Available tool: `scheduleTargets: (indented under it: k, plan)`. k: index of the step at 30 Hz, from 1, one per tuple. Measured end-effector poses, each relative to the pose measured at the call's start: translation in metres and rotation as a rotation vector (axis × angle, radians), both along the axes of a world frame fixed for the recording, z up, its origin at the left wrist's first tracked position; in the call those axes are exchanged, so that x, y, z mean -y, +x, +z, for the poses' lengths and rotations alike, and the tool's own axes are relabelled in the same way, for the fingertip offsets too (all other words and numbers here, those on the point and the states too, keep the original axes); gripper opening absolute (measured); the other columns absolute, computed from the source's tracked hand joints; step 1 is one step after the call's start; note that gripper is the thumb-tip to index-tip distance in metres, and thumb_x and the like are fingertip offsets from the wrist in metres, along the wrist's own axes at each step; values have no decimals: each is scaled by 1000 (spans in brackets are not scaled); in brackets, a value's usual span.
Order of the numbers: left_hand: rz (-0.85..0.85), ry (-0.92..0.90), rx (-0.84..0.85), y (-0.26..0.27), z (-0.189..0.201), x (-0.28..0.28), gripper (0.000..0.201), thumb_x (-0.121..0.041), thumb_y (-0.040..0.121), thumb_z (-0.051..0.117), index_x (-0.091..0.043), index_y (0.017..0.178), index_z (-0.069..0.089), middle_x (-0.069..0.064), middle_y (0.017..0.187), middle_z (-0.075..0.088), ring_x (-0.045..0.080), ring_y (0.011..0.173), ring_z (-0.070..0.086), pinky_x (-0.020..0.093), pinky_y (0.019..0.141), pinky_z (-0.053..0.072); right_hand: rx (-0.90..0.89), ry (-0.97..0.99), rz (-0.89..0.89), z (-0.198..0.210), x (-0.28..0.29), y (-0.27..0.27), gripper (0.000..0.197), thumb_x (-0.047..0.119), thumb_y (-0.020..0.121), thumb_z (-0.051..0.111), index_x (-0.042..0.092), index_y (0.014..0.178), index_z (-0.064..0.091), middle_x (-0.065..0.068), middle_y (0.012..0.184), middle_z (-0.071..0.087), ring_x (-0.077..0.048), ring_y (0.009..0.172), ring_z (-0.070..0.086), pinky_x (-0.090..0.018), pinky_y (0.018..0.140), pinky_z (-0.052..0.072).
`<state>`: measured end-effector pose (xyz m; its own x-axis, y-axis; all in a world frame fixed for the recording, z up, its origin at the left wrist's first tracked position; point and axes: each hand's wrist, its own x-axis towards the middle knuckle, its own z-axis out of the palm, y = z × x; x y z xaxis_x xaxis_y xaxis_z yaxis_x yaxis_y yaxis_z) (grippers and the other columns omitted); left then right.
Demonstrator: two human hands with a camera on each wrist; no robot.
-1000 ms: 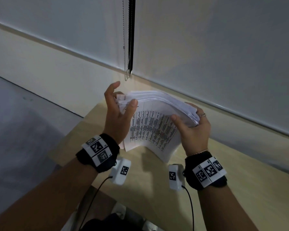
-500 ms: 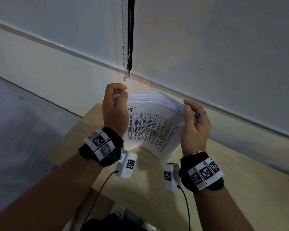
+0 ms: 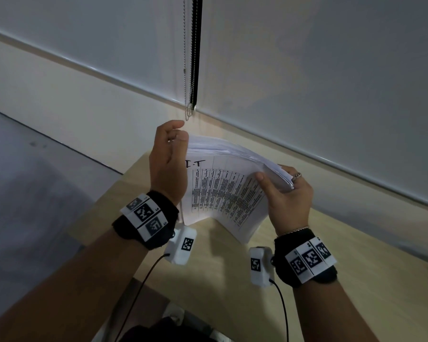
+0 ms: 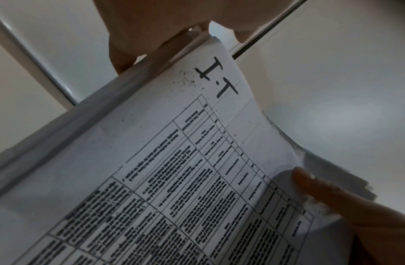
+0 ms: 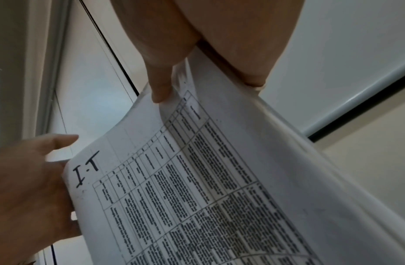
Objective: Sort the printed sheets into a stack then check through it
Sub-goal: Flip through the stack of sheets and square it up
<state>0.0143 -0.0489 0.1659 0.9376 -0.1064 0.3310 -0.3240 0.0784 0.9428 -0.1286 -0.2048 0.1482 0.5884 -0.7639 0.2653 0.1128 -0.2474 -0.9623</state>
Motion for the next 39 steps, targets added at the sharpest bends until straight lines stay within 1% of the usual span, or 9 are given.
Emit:
scheduleTargets:
  k: [7, 11, 16, 21, 24, 30, 34, 36, 39]
  plan:
    - [33, -35, -28, 4, -3, 3, 17, -5, 88, 47, -10, 94, 62, -6, 75, 56, -5, 62, 50, 11, 61, 38, -40, 57, 30, -5, -3, 0, 29, 5, 75, 82, 0, 102, 70, 6, 87, 75, -14, 84, 72, -36, 81, 57]
    - [-73, -36, 8, 3, -1, -3, 26, -9, 93, 52, -8, 119, 53, -7, 97, 55, -10, 78, 55, 8, 74, 43, -14, 82, 23, 2, -6, -2, 42, -3, 74, 80, -3, 113, 62, 0, 100, 70, -6, 90, 69, -27, 83, 56]
    - [-312, 82, -64, 12, -17, -18, 75, -4, 79, 78, -25, 136, 35, -1, 109, 54, 0, 84, 65, 17, 78, 53, 20, 22, 16, 17, -9, -4, 42, 7, 82, 76, 14, 121, 60, 2, 108, 66, -4, 98, 66, -17, 79, 54]
    - [-281, 138, -27, 20, -24, -18, 70, -7, 69, 87, -17, 127, 48, 3, 98, 64, 13, 83, 68, 26, 79, 57, 50, -23, -97, 24, -7, 9, 5, 10, 89, 67, 6, 91, 70, 2, 82, 68, 1, 76, 62, -13, 71, 47]
    - [-322, 150, -81, 23, -26, -19, 73, -8, 64, 90, -21, 124, 52, 12, 105, 66, 16, 86, 70, 25, 80, 57, 118, 70, -200, 22, -3, 10, 9, 10, 86, 61, 8, 82, 67, -4, 79, 69, -13, 77, 64, -26, 74, 51]
    - [-387, 254, -116, 26, -30, -18, 28, -15, 72, 87, -16, 97, 74, -3, 90, 79, 11, 87, 75, 31, 84, 59, 158, 146, -226, 20, -1, 11, 18, 20, 87, 58, 9, 100, 64, -19, 95, 72, -28, 91, 69, -47, 89, 55]
    - [-407, 263, -141, 28, -34, -19, 34, -16, 74, 85, -12, 105, 73, 3, 96, 79, 17, 91, 75, 38, 87, 59, 82, 47, -14, 7, 0, -2, 56, 11, 80, 77, 11, 127, 47, -1, 104, 67, -4, 93, 68, -22, 81, 55]
    - [-408, 265, -137, 28, -36, -18, 31, -16, 74, 85, -15, 102, 73, 0, 95, 79, 15, 91, 75, 37, 86, 59, -13, 15, -3, 3, 2, -2, 55, 6, 71, 85, 9, 118, 55, 9, 96, 67, 1, 86, 66, -23, 78, 54]
    - [-388, 244, -123, 26, -28, -16, 29, -10, 73, 85, -27, 92, 70, -23, 81, 76, -4, 83, 72, 14, 76, 53, -11, -29, -19, 6, 8, -2, 20, 6, 69, 85, 4, 80, 68, 15, 68, 68, 2, 65, 62, -21, 66, 50]
